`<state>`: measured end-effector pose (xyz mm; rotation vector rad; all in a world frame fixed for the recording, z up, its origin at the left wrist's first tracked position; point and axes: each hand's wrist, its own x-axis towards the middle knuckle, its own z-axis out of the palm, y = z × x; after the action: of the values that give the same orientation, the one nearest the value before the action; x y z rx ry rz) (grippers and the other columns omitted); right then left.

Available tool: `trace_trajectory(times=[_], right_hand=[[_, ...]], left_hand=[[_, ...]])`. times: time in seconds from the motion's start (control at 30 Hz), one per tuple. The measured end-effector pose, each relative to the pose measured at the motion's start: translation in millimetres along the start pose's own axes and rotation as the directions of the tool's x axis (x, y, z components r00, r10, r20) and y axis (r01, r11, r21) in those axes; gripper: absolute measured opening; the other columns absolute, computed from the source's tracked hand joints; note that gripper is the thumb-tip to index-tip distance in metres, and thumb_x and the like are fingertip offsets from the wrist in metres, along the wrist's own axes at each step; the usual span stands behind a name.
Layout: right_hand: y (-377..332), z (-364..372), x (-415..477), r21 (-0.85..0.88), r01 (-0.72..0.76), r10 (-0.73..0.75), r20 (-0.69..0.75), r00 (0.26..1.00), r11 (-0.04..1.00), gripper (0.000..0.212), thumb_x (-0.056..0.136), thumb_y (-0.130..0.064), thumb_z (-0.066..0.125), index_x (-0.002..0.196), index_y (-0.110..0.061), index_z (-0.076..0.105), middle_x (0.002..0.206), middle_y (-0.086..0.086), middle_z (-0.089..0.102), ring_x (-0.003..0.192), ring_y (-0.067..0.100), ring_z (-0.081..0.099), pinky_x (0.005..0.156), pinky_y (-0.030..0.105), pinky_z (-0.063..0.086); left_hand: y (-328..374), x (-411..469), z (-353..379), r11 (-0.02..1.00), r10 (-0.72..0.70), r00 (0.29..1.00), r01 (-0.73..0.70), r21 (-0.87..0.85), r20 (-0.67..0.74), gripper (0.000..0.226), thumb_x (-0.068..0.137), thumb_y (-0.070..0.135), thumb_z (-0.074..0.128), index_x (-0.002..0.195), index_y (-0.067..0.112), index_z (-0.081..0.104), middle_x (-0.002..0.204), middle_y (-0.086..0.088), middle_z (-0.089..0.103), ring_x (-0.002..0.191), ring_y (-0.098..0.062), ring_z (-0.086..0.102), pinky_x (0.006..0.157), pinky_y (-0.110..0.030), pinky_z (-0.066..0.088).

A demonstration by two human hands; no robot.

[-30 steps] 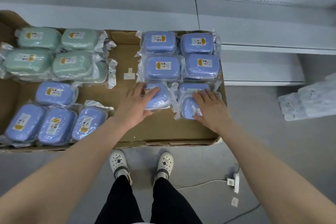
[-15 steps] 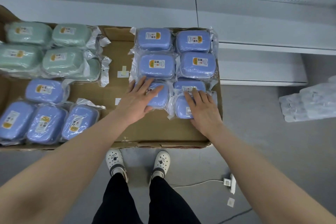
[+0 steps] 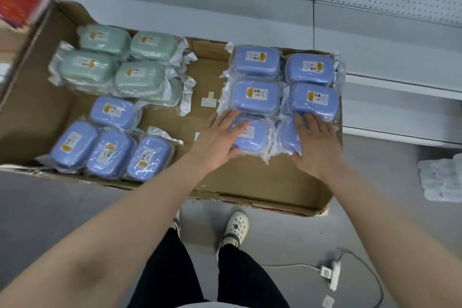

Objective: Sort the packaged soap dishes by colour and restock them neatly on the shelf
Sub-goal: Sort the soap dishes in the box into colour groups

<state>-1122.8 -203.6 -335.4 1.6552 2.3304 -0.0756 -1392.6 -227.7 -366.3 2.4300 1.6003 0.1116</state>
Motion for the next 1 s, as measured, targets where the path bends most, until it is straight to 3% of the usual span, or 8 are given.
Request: trace_trajectory(times=[0.2, 0.37, 0.4, 0.43, 0.47, 0.6, 0.8, 1.0], right_hand=[[-80, -32, 6, 0.066, 0.042, -0.032, -0.151, 0.988, 0.997, 0.079, 0.076, -0.018, 0.071, 0.147, -0.009, 0.038, 0.147, 0.021, 0.038, 0.139, 0.04, 0.031, 0.113, 0.053, 0.029], [-204, -37, 36, 0.162, 0.287, -0.267, -0.135, 0.954, 0.944, 0.083, 0.062, 0.005, 0.079, 0.138, -0.01, 0.047, 0.141, 0.019, 0.049, 0.129, 0.04, 0.047, 0.104, 0.051, 0.044], [-230, -32, 43, 0.15, 0.347, -0.333, -0.114, 0.936, 0.926, 0.086, 0.061, 0.006, 0.08, 0.139, -0.01, 0.047, 0.143, 0.016, 0.048, 0.13, 0.038, 0.047, 0.09, 0.048, 0.052], [-255, -29, 49, 0.133, 0.401, -0.395, -0.072, 0.916, 0.906, 0.09, 0.064, 0.006, 0.079, 0.144, -0.013, 0.044, 0.148, 0.012, 0.044, 0.135, 0.035, 0.043, 0.105, 0.035, 0.032], [-277, -25, 55, 0.128, 0.456, -0.455, -0.039, 0.89, 0.881, 0.092, 0.07, 0.006, 0.075, 0.149, -0.017, 0.035, 0.155, 0.008, 0.035, 0.142, 0.032, 0.033, 0.114, 0.043, 0.029], [-329, -12, 77, 0.029, 0.57, -0.562, 0.213, 0.799, 0.821, 0.096, 0.086, 0.006, 0.058, 0.156, -0.025, 0.0, 0.164, -0.004, -0.007, 0.15, 0.027, -0.008, 0.12, 0.04, 0.002], [-328, -9, 78, -0.039, 0.487, -0.467, 0.23, 0.854, 0.872, 0.087, 0.083, -0.002, 0.068, 0.153, -0.013, 0.018, 0.162, 0.01, 0.012, 0.15, 0.031, 0.004, 0.121, 0.043, 0.012], [-273, -53, 73, 0.055, 0.217, -0.215, -0.045, 0.976, 0.975, 0.082, 0.073, -0.019, 0.078, 0.144, -0.006, 0.038, 0.149, 0.014, 0.037, 0.137, 0.032, 0.036, 0.107, 0.042, 0.04]], left_hand=[[-76, -60, -16, 0.992, -0.117, 0.987, 0.109, -0.07, -0.113, 0.06, 0.089, 0.034, 0.062, 0.142, 0.015, 0.043, 0.148, -0.014, 0.04, 0.138, -0.034, 0.034, 0.114, -0.05, 0.03], [-168, -136, -26, 0.899, -0.435, 0.897, 0.428, -0.095, -0.073, 0.071, 0.079, 0.022, 0.075, 0.142, 0.011, 0.043, 0.142, -0.022, 0.044, 0.128, -0.042, 0.044, 0.102, -0.053, 0.043], [-185, -150, -25, 0.86, -0.506, 0.862, 0.504, -0.082, -0.008, 0.074, 0.08, 0.026, 0.075, 0.143, 0.011, 0.039, 0.144, -0.021, 0.041, 0.128, -0.041, 0.042, 0.102, -0.051, 0.042], [-198, -162, -24, 0.824, -0.559, 0.826, 0.563, -0.064, 0.069, 0.077, 0.082, 0.032, 0.073, 0.146, 0.011, 0.034, 0.147, -0.02, 0.036, 0.131, -0.039, 0.039, 0.104, -0.049, 0.04], [-209, -172, -21, 0.803, -0.585, 0.8, 0.594, -0.041, 0.138, 0.08, 0.084, 0.038, 0.07, 0.148, 0.012, 0.029, 0.149, -0.019, 0.033, 0.133, -0.037, 0.036, 0.106, -0.046, 0.038], [-227, -186, -6, 0.817, -0.557, 0.779, 0.576, 0.022, 0.288, 0.097, 0.082, 0.056, 0.065, 0.152, 0.013, 0.012, 0.153, -0.015, 0.029, 0.132, -0.032, 0.039, 0.103, -0.04, 0.04], [-226, -172, -9, 0.794, -0.554, 0.745, 0.607, -0.032, 0.372, 0.105, 0.078, 0.053, 0.068, 0.151, 0.011, 0.004, 0.148, -0.018, 0.03, 0.131, -0.036, 0.039, 0.103, -0.042, 0.039], [-220, -164, -33, 0.808, -0.484, 0.793, 0.567, -0.158, 0.369, 0.087, 0.075, 0.049, 0.064, 0.145, 0.017, 0.023, 0.134, -0.015, 0.046, 0.118, -0.036, 0.048, 0.092, -0.043, 0.045]])
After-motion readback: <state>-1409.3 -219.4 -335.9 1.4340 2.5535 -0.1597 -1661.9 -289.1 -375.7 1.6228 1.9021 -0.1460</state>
